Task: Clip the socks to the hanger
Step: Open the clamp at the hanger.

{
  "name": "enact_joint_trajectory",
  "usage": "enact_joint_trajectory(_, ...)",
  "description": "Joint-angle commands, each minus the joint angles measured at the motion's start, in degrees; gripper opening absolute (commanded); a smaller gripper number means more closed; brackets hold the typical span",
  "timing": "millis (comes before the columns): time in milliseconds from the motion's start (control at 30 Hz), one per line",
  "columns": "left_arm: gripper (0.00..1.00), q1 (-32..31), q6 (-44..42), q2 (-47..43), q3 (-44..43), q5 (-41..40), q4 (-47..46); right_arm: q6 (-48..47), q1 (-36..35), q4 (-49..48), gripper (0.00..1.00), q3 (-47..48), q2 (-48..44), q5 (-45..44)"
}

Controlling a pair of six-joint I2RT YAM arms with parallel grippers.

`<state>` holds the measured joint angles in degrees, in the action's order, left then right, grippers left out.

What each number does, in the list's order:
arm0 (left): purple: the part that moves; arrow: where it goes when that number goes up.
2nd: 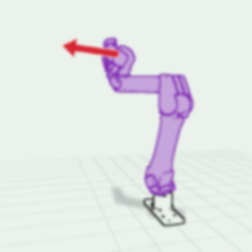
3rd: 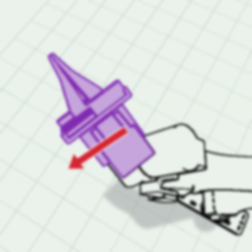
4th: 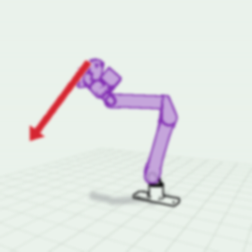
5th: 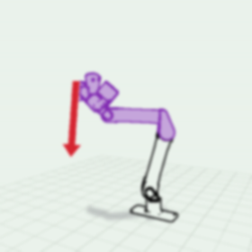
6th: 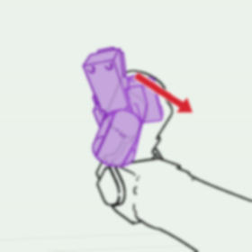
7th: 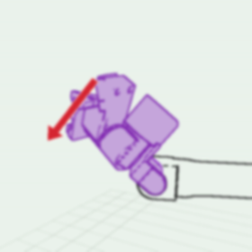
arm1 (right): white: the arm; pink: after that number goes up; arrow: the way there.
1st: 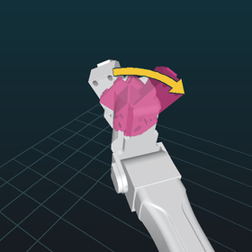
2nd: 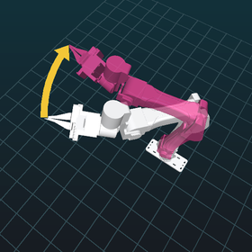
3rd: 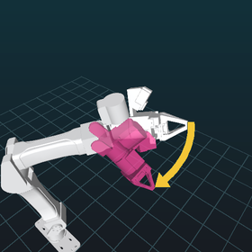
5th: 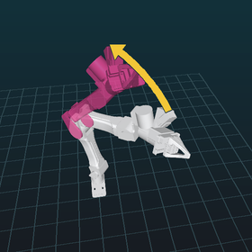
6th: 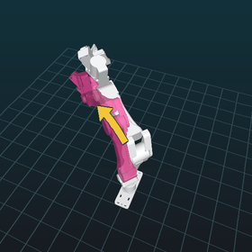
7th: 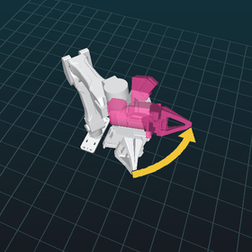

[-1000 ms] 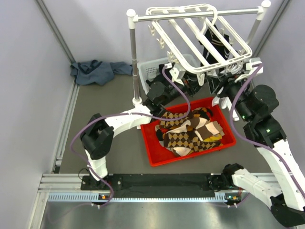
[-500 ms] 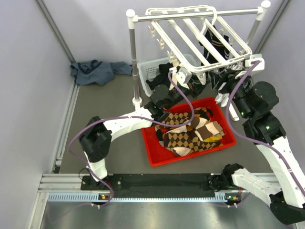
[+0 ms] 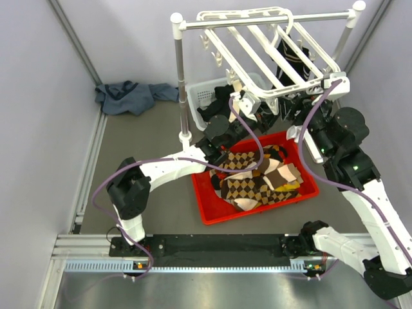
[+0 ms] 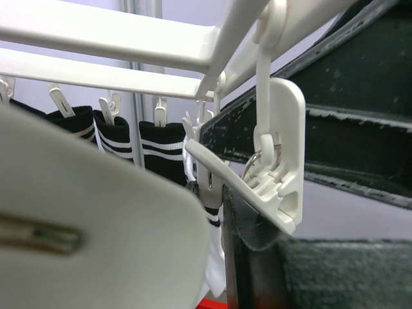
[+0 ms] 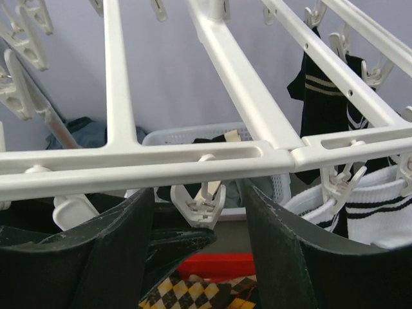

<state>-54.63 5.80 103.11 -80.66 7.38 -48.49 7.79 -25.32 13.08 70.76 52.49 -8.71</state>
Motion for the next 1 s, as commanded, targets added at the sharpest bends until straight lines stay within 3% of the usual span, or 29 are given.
enact_joint_trajectory(0,0.00,-0.7,-1.2,-2.3,-1.1,-0.1,4.3,1.0,0.1,-2.7,0.58,-0.9,-0.1,0.2)
enact_joint_trajectory(600,0.00,-1.2,-2.1,-1.9,-0.8,-0.7,7.4,0.0,0.1,-6.9,0.50,-0.5,0.9,-1.7)
enact_joint_trajectory(833,0.02,-1.2,-2.1,-2.0,-0.5,-0.2,7.9,0.1,0.0,-6.6,0.26,-1.3,0.2,-1.6)
enact_joint_trajectory(967,0.18,-1.1,-1.8,-2.7,0.2,0.1,8.2,0.4,0.1,-6.4,0.05,-2.5,-0.8,-1.6)
